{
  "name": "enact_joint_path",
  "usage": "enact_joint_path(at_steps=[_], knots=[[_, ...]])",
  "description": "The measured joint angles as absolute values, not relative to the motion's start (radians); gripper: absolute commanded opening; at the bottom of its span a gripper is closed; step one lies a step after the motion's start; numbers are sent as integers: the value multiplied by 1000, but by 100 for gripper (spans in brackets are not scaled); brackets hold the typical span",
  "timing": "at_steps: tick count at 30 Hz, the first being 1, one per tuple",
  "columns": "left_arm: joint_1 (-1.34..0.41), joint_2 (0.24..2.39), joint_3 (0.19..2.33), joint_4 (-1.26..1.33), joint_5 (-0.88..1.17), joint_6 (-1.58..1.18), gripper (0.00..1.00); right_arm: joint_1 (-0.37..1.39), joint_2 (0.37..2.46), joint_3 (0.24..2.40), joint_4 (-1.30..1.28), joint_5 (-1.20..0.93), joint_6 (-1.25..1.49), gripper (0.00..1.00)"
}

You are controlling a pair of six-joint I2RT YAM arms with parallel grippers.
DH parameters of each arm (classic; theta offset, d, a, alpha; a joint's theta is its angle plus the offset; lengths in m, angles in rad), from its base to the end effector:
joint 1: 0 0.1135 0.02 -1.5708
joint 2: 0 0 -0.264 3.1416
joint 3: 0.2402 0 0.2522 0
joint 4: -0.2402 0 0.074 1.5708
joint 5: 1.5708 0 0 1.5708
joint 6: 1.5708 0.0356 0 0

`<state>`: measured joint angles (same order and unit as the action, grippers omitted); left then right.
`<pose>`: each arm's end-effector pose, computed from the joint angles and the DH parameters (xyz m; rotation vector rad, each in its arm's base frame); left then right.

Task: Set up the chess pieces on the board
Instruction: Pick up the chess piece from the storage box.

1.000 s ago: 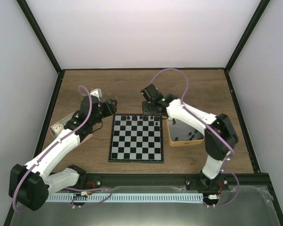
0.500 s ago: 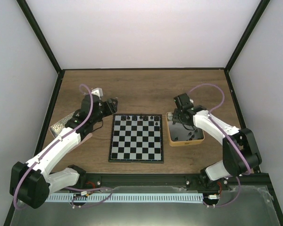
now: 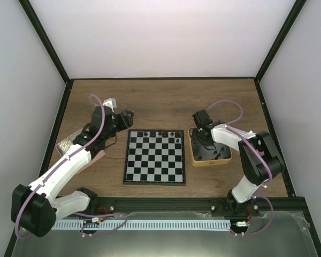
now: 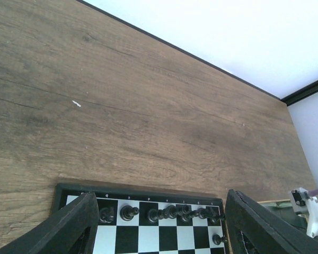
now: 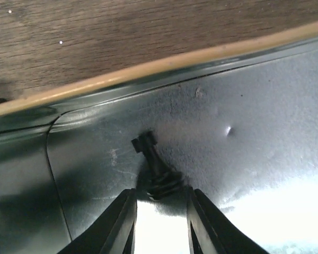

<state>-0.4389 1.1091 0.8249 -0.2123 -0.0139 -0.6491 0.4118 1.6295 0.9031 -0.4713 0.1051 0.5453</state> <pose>0.2272 -0.1061 0.2866 -0.2325 2.1203 -0.6448 0.2749 0.1160 0.1573 0.2115 2.7526 0.1110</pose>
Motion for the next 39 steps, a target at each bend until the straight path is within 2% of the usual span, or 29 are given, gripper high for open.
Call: enact_joint_path(at_steps=[6, 11, 19, 25, 34, 39], knots=[[-439, 1110, 825, -212, -13, -649, 68, 411, 1652, 903, -443, 113, 528, 27], [-439, 1111, 825, -212, -12, -649, 68, 411, 1662, 907, -430, 134, 508, 35], [-439, 1121, 826, -212, -6, -649, 68, 411, 1675, 922, -440, 189, 513, 40], [-439, 1127, 830, -212, -4, -649, 68, 411, 1680, 928, -448, 217, 514, 54], [-439, 1134, 831, -212, 2, -649, 68, 377, 1725, 971, -431, 244, 496, 54], [-439, 1137, 831, -212, 3, -649, 68, 368, 1729, 973, -422, 247, 478, 43]])
